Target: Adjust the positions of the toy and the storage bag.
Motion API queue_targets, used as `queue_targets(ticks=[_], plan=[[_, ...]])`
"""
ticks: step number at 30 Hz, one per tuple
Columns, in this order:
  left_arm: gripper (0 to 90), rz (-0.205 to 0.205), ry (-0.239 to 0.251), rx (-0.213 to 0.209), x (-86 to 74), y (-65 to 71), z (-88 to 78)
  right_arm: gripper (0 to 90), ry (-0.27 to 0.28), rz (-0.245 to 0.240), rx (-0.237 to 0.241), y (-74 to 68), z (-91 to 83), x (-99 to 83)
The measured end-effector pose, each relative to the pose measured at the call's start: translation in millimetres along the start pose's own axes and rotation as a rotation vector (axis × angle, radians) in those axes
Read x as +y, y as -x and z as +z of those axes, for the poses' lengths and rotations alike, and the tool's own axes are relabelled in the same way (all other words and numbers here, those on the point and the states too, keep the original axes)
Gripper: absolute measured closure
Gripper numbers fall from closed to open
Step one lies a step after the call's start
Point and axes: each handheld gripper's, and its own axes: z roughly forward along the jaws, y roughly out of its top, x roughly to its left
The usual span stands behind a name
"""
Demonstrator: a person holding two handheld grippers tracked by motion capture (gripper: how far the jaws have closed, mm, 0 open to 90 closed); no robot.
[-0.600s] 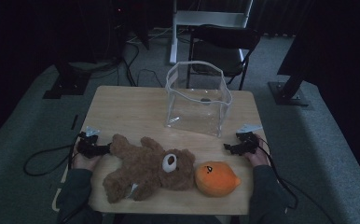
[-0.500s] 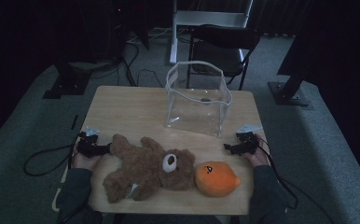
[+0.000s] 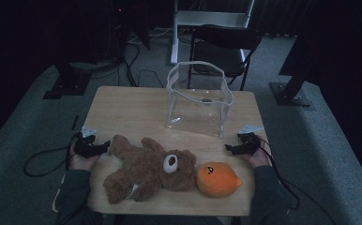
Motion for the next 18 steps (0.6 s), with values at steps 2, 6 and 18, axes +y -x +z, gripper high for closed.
queue_targets(ticks=[2,6,18], plan=[[30.2,-0.005,0.017,-0.005,1.4,-0.3,-3.9,12.1,0.0,0.0,0.0,-0.1,0.0,0.0],[31.5,-0.016,0.034,-0.016,3.6,0.9,-8.4,13.8,0.004,0.001,-0.002,0.1,-0.3,-0.2],[35.6,0.007,0.077,-0.046,13.1,5.0,-15.7,44.9,0.009,0.036,-0.022,1.8,-7.0,0.8]])
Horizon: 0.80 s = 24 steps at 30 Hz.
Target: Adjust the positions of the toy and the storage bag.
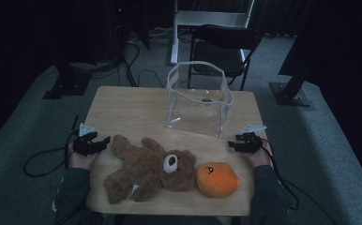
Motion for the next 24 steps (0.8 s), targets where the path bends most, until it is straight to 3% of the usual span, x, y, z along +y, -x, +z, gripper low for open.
queue_targets(ticks=[4,7,16,24], plan=[[35.6,0.018,0.003,-0.004,5.0,1.9,-1.8,49.9,-0.004,0.016,-0.016,0.6,-3.3,0.0],[35.6,0.044,0.011,-0.017,14.1,4.4,-4.6,51.9,0.026,0.041,-0.026,2.1,-10.7,2.5],[36.1,0.093,0.026,-0.042,34.9,10.3,-8.2,58.5,0.073,0.046,-0.03,0.2,-22.4,10.1],[38.5,0.155,0.038,-0.108,55.6,26.1,-5.0,65.0,0.112,0.036,-0.008,-4.6,-31.4,21.8]])
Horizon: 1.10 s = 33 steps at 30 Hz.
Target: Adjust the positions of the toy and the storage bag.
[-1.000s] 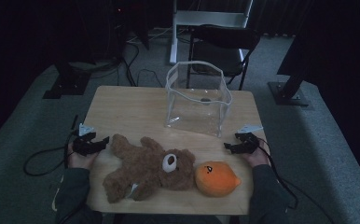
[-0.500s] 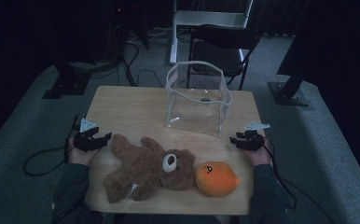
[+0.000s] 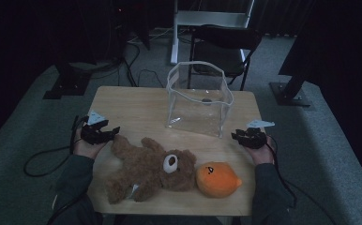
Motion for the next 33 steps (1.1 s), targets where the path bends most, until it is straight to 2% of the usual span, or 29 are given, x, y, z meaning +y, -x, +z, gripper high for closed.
queue_targets(ticks=[3,4,8,14,22,29,33], plan=[[39.3,0.014,0.005,-0.021,5.6,3.5,2.2,66.6,0.01,-0.006,0.006,-2.5,-0.7,5.0],[39.5,0.027,0.01,-0.045,12.2,7.1,5.6,67.1,0.012,-0.004,0.008,-3.5,-0.8,6.7],[41.7,0.067,0.012,-0.086,26.4,12.5,12.3,68.8,0.016,-0.013,0.023,-6.5,-0.9,12.6],[46.4,0.097,0.005,-0.122,42.0,16.9,21.8,69.7,0.03,-0.018,0.027,-8.8,-1.6,19.3],[49.2,0.102,0.036,-0.169,63.9,26.9,31.8,67.3,0.045,-0.03,0.031,-12.5,-1.2,26.9],[54.1,0.119,0.034,-0.213,81.3,38.1,43.7,64.7,0.072,-0.016,0.033,-11.8,-4.4,32.9],[54.9,0.142,0.028,-0.216,89.4,44.0,51.3,64.6,0.076,-0.021,0.035,-12.2,-5.9,35.8]])
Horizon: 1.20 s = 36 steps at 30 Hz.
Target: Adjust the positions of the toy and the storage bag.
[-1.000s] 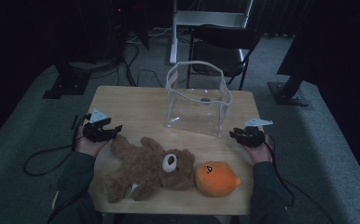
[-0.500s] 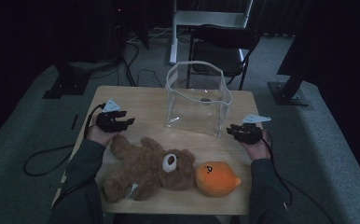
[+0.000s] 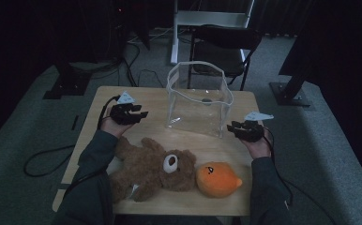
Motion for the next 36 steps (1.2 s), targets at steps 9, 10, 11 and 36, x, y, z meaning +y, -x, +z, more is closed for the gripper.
queue_targets(ticks=[9,10,11,36], plan=[[53.1,0.015,0.01,-0.013,17.4,8.2,19.7,64.6,0.001,-0.011,0.014,-4.3,2.4,4.7],[53.0,0.017,0.005,-0.014,18.6,9.0,21.6,64.5,0.003,-0.012,0.016,-4.7,2.6,5.4],[52.9,0.019,0.003,-0.017,19.5,9.8,23.6,64.5,0.002,-0.016,0.015,-4.9,2.6,6.1],[57.5,0.041,-0.011,-0.077,41.2,29.2,56.6,78.2,0.012,-0.052,0.043,-14.9,8.8,17.4]])
